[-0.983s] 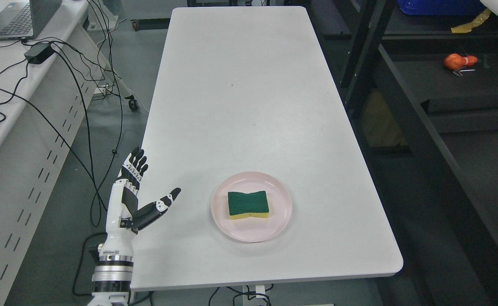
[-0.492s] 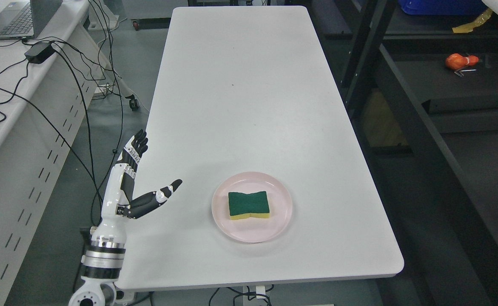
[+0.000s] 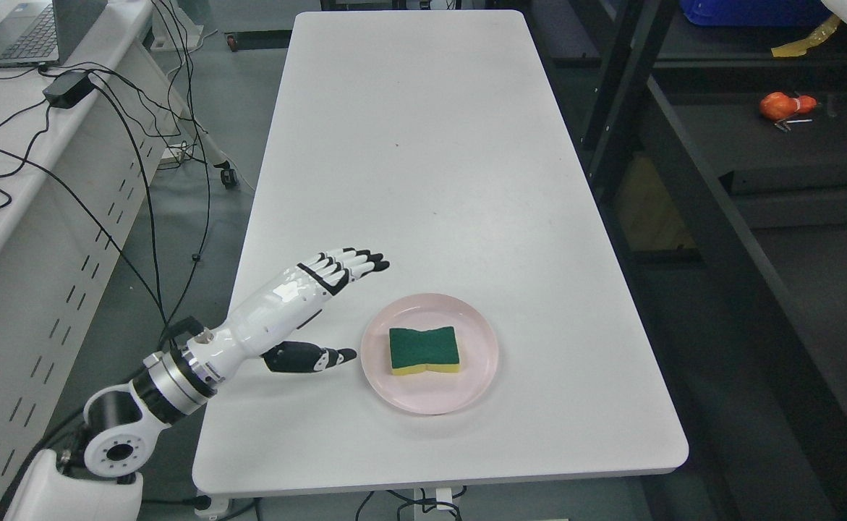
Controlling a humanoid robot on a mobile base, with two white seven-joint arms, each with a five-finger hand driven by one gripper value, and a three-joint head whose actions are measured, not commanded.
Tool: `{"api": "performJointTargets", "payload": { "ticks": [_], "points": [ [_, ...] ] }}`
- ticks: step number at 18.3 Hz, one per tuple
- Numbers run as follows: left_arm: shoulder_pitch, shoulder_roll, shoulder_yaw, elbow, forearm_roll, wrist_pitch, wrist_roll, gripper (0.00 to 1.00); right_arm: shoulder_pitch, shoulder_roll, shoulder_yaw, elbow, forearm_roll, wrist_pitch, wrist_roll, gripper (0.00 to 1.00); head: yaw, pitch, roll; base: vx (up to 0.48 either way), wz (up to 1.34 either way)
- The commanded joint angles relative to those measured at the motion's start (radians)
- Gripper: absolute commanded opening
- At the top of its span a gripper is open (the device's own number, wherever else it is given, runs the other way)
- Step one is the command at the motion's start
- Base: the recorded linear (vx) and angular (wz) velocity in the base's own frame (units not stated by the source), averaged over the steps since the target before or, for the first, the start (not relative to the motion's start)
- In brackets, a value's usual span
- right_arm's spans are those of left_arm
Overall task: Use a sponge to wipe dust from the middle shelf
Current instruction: 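Lower the left hand over the green-yellow sponge on the plate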
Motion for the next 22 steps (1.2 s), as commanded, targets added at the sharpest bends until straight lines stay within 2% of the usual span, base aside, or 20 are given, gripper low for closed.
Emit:
{"api": "performJointTargets", "payload": {
  "ticks": [1,3,6,10,14,19,22],
  "points": [
    [-0.201,0.259,-0.237,0.033,-0.309,-0.042,-0.047,0.96,0.0,-0.018,0.0,-0.017,0.0,-0.001,0.001,1.0,0.0,0.0,0.0,0.0,0.0],
    [-0.247,0.276,-0.266,0.047,-0.366,-0.042,-0.087,0.96,0.0,-0.018,0.0,-0.017,0.0,-0.001,0.001,1.0,0.0,0.0,0.0,-0.002,-0.01],
    [-0.306,0.248,-0.323,0.112,-0.402,-0.042,-0.102,0.95,0.0,-0.018,0.0,-0.017,0.0,-0.001,0.001,1.0,0.0,0.0,0.0,-0.001,0.0],
    [-0.352,0.117,-0.38,0.137,-0.412,-0.042,-0.098,0.94,0.0,-0.018,0.0,-0.017,0.0,-0.001,0.001,1.0,0.0,0.0,0.0,0.0,0.0],
    [-0.363,-0.024,-0.404,0.194,-0.507,-0.042,-0.093,0.93,0.0,-0.018,0.0,-0.017,0.0,-0.001,0.001,1.0,0.0,0.0,0.0,0.0,0.0],
    [-0.361,-0.12,-0.444,0.198,-0.529,-0.042,-0.091,0.92,0.0,-0.018,0.0,-0.017,0.0,-0.001,0.001,1.0,0.0,0.0,0.0,0.0,0.0],
    [-0.35,-0.131,-0.472,0.198,-0.529,-0.04,-0.091,0.92,0.0,-0.018,0.001,-0.017,0.0,-0.001,0.001,1.0,0.0,0.0,0.0,0.0,0.0]
  ]
}}
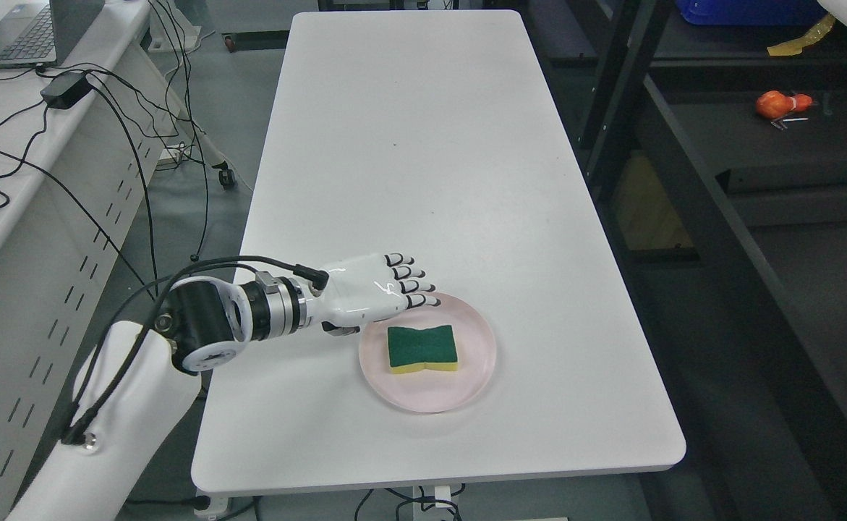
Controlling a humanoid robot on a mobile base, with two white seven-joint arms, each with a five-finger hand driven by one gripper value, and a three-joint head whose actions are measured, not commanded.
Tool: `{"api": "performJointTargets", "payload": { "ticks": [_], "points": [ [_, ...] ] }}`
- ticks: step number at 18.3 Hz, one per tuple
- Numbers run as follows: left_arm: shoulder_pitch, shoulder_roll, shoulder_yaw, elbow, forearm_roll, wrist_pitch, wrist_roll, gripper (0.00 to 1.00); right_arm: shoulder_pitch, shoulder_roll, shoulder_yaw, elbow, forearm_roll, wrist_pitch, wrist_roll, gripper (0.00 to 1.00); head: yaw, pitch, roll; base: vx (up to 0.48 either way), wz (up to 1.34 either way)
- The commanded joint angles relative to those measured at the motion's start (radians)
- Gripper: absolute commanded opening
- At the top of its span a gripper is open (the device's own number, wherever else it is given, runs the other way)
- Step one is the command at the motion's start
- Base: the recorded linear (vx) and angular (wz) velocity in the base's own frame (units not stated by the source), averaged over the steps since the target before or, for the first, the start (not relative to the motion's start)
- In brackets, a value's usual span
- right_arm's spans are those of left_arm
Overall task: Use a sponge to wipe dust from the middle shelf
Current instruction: 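Lower the left hand over the green-yellow sponge on the plate, then grasp the sponge with the left hand and lift it off the plate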
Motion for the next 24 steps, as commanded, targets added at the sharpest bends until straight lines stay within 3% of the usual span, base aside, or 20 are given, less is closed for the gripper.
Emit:
{"api": "performJointTargets", "payload": {
  "ticks": [1,5,8,10,13,16,20,24],
  "points": [
    [0.017,-0.12,-0.112,0.044,-0.022,0.002,0.0,0.92,0.0,-0.017,0.0,-0.017,0.0,-0.001,0.001,1.0,0.0,0.0,0.0,0.0,0.0],
    [0.075,-0.12,-0.102,0.034,-0.027,0.01,-0.008,0.89,0.0,-0.017,0.0,-0.017,0.0,-0.001,0.001,1.0,0.0,0.0,0.0,0.0,0.0],
    [0.084,-0.125,-0.051,0.031,-0.025,0.013,-0.008,0.78,0.0,-0.017,0.0,-0.017,0.0,-0.001,0.001,1.0,0.0,0.0,0.0,0.0,0.0],
    [0.089,-0.154,0.013,0.027,-0.019,0.013,-0.009,0.65,0.0,-0.017,0.001,-0.017,0.0,-0.001,0.001,1.0,0.0,0.0,0.0,0.0,0.0],
    [0.103,-0.218,0.145,0.022,0.005,0.005,-0.014,0.33,0.0,-0.017,0.0,-0.017,0.0,-0.001,0.001,1.0,0.0,0.0,0.0,0.001,0.01],
    [0.135,-0.282,0.26,0.021,0.118,0.005,-0.009,0.02,0.0,-0.017,0.0,-0.017,0.0,-0.001,0.001,1.0,0.0,0.0,0.0,0.0,0.0],
    [0.163,-0.282,0.415,0.019,0.322,0.023,0.037,0.0,0.0,-0.017,0.0,-0.017,0.0,-0.001,0.001,1.0,0.0,0.0,0.0,0.0,0.0],
    [0.163,-0.282,0.472,0.019,0.82,0.239,0.219,0.0,0.0,-0.017,0.0,-0.017,0.0,-0.001,0.001,1.0,0.0,0.0,0.0,0.0,0.0]
  ]
}}
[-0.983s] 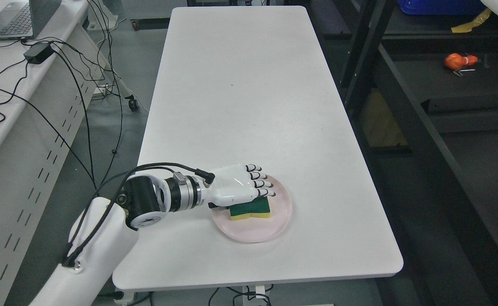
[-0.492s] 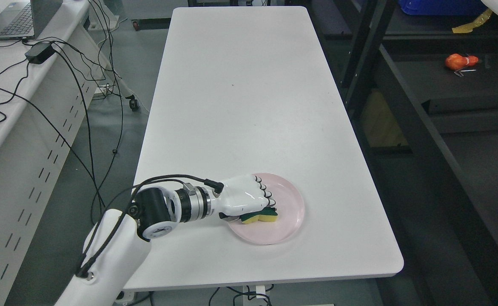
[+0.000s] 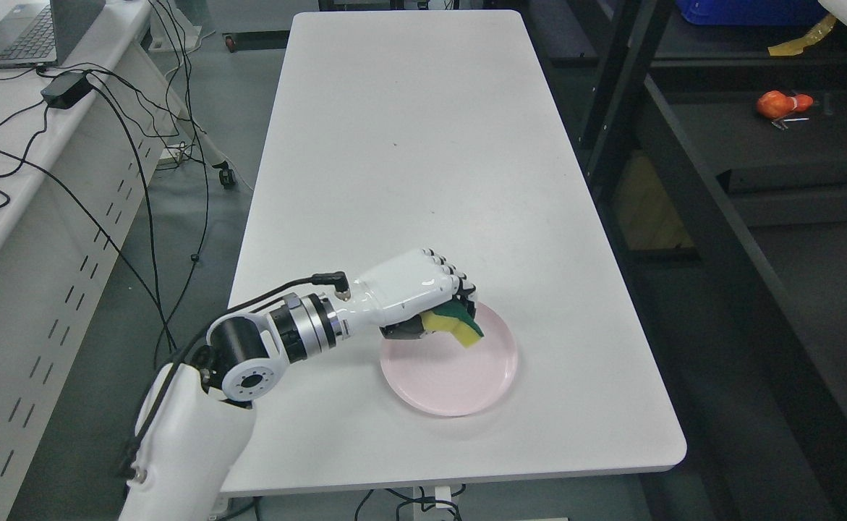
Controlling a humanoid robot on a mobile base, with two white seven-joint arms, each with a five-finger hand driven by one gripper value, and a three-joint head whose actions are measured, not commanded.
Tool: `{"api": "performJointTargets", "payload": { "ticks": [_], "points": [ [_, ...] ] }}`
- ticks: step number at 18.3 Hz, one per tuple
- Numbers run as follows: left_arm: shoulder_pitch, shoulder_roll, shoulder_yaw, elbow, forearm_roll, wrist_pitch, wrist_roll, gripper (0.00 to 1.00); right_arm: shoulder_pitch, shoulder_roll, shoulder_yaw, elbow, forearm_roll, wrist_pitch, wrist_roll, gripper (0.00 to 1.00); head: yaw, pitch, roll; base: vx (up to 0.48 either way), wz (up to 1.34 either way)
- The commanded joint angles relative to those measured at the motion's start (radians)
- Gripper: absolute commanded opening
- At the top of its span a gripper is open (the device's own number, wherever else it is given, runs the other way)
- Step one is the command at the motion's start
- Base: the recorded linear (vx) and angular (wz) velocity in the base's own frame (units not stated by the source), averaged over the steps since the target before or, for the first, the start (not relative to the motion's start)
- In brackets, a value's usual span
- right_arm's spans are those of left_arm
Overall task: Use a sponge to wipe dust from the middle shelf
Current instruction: 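Grasp the sponge with the left hand and lift it off the plate, then hold the sponge in the left hand while turning toward the shelving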
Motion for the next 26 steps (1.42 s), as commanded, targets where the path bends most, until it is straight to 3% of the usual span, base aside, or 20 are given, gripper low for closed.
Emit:
{"api": "performJointTargets", "payload": {
  "ticks": [1,3,6,12,26],
  "points": [
    [0.017,-0.052,0.243,0.0,0.556,0.162,0.17,0.0,0.0,-0.017,0.001,-0.017,0.0,-0.001,0.001,1.0,0.0,0.0,0.0,0.0,0.0],
    [0.046,-0.052,0.242,0.0,0.722,0.211,0.359,0.0,0.0,-0.017,0.0,-0.017,0.0,-0.001,0.001,1.0,0.0,0.0,0.0,0.0,0.0],
    [0.16,-0.052,0.21,-0.015,0.767,0.247,0.5,0.01,0.0,-0.017,0.0,-0.017,0.0,-0.001,0.001,1.0,0.0,0.0,0.0,0.0,0.0],
    [0.312,-0.052,0.211,-0.129,0.86,0.244,0.522,0.0,0.0,-0.017,0.0,-0.017,0.0,-0.001,0.001,1.0,0.0,0.0,0.0,-0.024,0.01],
    [0.396,-0.052,0.182,-0.173,0.86,0.224,0.518,0.0,0.0,-0.017,0.0,-0.017,0.0,-0.001,0.001,1.0,0.0,0.0,0.0,-0.159,-0.06]
  ]
}}
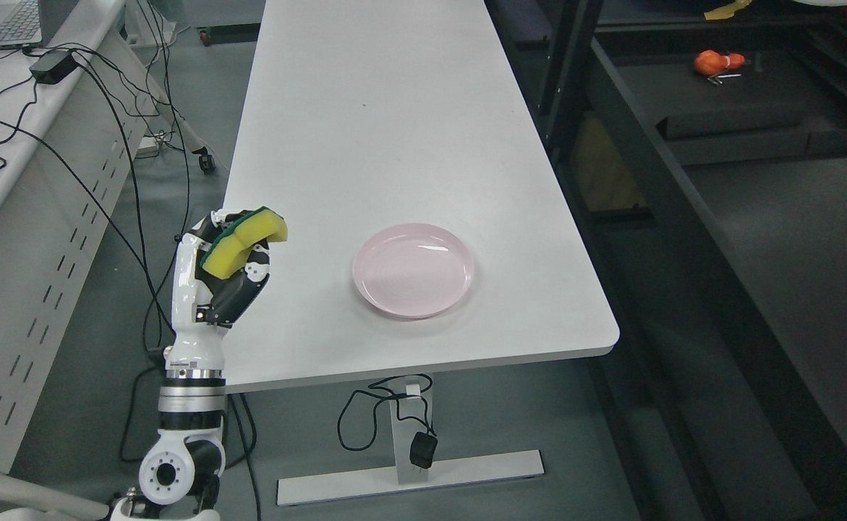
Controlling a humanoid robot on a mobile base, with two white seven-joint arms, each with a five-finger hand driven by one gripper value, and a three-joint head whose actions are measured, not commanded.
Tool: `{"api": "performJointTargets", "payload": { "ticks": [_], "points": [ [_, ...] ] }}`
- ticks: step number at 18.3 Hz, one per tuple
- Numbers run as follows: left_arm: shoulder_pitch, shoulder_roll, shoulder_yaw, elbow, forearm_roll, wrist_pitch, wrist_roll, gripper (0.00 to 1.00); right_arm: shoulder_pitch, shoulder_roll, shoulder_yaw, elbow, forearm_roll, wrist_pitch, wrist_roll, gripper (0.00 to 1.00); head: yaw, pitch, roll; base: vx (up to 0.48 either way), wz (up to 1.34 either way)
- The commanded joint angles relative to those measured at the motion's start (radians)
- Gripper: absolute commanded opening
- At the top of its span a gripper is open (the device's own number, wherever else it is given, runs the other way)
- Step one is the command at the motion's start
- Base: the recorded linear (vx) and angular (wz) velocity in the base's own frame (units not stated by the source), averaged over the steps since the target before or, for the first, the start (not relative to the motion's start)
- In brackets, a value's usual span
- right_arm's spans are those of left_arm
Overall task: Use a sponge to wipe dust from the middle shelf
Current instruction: 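Hold the sponge in the left hand while turning toward the shelving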
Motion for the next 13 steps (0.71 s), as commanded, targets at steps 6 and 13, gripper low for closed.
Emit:
{"api": "performJointTargets", "payload": {
  "ticks": [6,13],
  "points": [
    [0.033,0.012,-0.062,-0.05,0.007,-0.004,0.0,0.0,0.0,-0.017,0.001,-0.017,0.0,-0.001,0.001,1.0,0.0,0.0,0.0,-0.187,-0.15],
    [0.033,0.012,-0.102,-0.05,0.007,-0.005,0.003,0.0,0.0,-0.017,0.001,-0.017,0.0,-0.001,0.001,1.0,0.0,0.0,0.0,-0.237,0.01]
  ]
}}
